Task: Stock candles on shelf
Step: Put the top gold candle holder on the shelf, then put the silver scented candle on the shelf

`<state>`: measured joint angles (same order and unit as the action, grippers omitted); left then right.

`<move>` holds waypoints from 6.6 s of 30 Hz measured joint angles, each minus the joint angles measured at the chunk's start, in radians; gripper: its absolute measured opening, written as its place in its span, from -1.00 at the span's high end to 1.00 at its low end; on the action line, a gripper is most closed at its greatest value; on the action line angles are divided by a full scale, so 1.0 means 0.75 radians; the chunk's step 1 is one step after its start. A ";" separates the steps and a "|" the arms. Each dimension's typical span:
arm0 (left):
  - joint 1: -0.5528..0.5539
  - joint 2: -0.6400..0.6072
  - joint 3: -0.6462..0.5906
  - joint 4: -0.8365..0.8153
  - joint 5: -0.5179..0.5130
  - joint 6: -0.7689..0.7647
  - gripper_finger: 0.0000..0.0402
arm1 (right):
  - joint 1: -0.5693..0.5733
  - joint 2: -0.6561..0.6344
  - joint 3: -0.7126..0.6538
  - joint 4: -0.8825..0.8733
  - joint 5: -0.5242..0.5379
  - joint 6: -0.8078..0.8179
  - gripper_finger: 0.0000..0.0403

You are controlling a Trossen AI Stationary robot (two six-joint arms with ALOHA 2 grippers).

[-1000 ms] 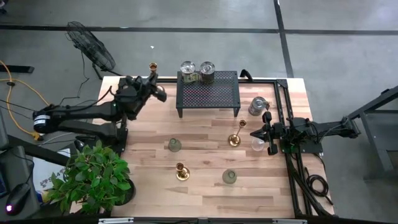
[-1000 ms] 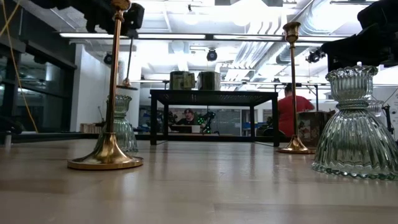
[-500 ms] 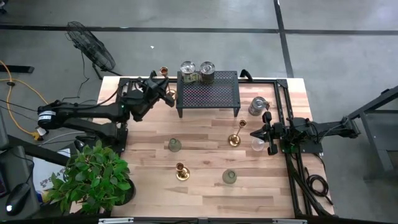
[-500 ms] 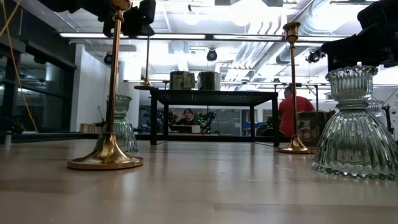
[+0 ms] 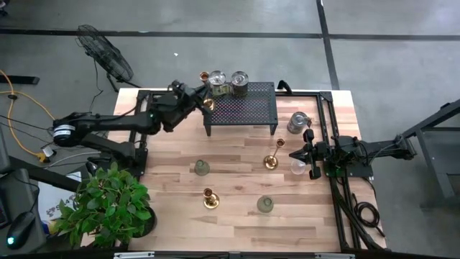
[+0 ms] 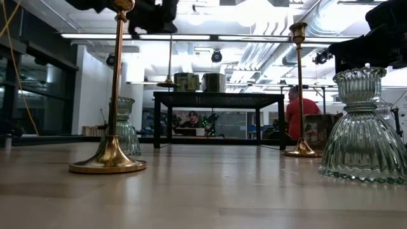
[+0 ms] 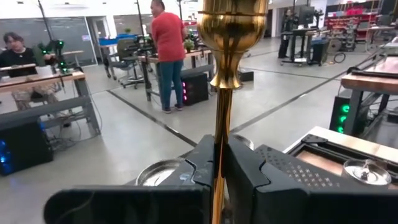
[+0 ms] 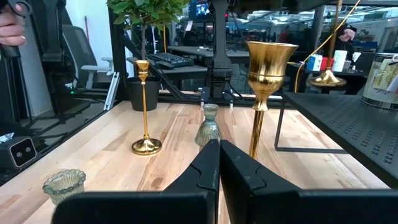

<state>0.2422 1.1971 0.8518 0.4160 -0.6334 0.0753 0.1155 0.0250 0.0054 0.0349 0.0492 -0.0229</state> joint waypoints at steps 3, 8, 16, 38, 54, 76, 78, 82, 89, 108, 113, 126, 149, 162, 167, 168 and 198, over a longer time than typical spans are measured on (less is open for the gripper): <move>0.021 0.055 0.045 0.000 0.024 -0.033 0.93 | 0.000 0.000 0.000 0.000 0.000 0.000 0.99; 0.039 0.128 0.088 0.000 0.040 -0.131 0.93 | 0.000 0.000 0.000 0.000 0.000 0.000 0.99; 0.038 0.182 0.092 0.062 0.025 -0.142 0.93 | 0.000 0.000 0.000 0.000 0.000 0.000 0.99; 0.090 0.220 0.092 0.048 -0.007 -0.205 0.93 | 0.000 0.000 0.000 0.000 0.000 0.000 0.99; 0.105 0.242 0.094 0.050 -0.013 -0.213 0.93 | 0.000 0.000 0.000 0.000 0.000 0.000 0.99; 0.105 0.244 0.089 0.007 0.006 -0.171 0.45 | 0.000 0.000 0.000 0.000 0.000 0.000 0.99; 0.105 0.244 0.089 0.008 0.019 -0.169 0.34 | 0.000 0.000 0.000 0.000 0.000 0.000 0.99; 0.105 0.244 0.089 0.004 0.020 -0.166 0.12 | 0.000 0.000 0.000 0.000 0.000 0.000 0.99; 0.082 0.218 0.073 0.004 0.019 -0.079 -0.11 | 0.000 0.000 0.000 0.000 0.000 0.000 0.99; 0.034 -0.337 -0.480 -0.001 0.453 0.012 -0.15 | 0.000 0.001 0.000 0.000 0.000 0.000 0.99; 0.034 -0.499 -0.630 -0.031 0.571 -0.005 -0.15 | 0.000 0.001 0.000 0.001 0.000 0.000 0.99; 0.034 -0.794 -0.902 -0.030 0.774 -0.144 -0.15 | 0.000 0.001 0.000 0.001 0.000 0.000 0.99; 0.034 -1.127 -1.115 -0.109 1.045 -0.251 -0.15 | 0.000 0.001 0.000 0.000 0.000 0.000 0.99; 0.034 -1.129 -1.094 -0.112 1.041 -0.249 -0.15 | 0.000 0.001 0.000 0.000 0.000 0.000 0.99; 0.034 -1.128 -1.093 -0.140 1.041 -0.248 -0.15 | 0.000 0.001 0.000 0.000 0.000 0.000 0.99; 0.034 -1.128 -1.093 -0.142 1.041 -0.248 -0.15 | 0.000 0.001 0.000 0.000 0.000 0.000 0.99; 0.034 -1.128 -1.091 -0.226 1.038 -0.247 -0.15 | -0.001 0.005 0.141 -0.049 1.018 0.569 0.99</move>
<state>0.2676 0.3511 0.0334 0.2464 0.1450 -0.1102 0.1146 0.0287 0.1111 -0.0019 0.8124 0.4039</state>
